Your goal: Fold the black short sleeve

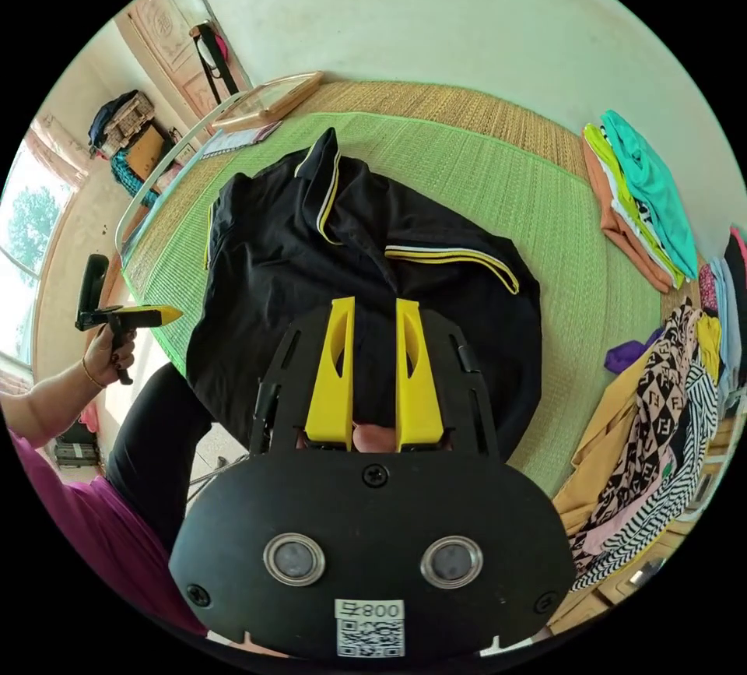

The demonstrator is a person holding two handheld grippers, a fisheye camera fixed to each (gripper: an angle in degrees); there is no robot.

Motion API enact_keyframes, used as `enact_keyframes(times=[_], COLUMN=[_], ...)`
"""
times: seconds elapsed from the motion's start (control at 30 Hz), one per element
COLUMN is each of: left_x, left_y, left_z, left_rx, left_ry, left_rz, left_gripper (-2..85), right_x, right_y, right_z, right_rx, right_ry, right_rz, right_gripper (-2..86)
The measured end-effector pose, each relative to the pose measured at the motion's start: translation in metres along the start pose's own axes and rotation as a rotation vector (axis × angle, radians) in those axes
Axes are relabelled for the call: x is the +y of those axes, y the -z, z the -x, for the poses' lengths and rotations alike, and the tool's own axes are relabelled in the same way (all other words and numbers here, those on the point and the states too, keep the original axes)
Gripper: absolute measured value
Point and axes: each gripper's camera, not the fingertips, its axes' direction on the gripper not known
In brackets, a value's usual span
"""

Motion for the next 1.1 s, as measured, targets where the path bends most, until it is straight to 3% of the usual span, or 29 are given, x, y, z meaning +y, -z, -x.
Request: enact_keyframes(times=[0.23,0.57,0.73,0.87,1.1], left_x=[-0.068,-0.18,-0.203,-0.215,-0.241], left_y=[-0.032,-0.116,-0.138,-0.13,-0.119], left_z=[-0.013,-0.042,-0.048,-0.06,-0.084], left_rx=[0.042,-0.094,-0.158,-0.131,-0.045], left_ry=[-0.107,-0.226,-0.221,-0.265,-0.297], left_rz=[0.004,0.085,0.123,0.087,-0.013], left_gripper=[6.5,7.6,2.6,0.6,0.2], right_x=[-0.052,-0.068,-0.069,-0.068,-0.064], right_y=[-0.04,-0.107,-0.111,-0.096,-0.043], right_z=[0.025,0.026,0.023,0.011,-0.037], right_rx=[0.146,0.238,0.215,0.178,0.151], right_ry=[0.122,0.237,0.206,0.161,0.017], right_rz=[0.026,0.174,0.152,0.093,-0.075], right_gripper=[9.6,8.5,5.4,0.6,-0.4])
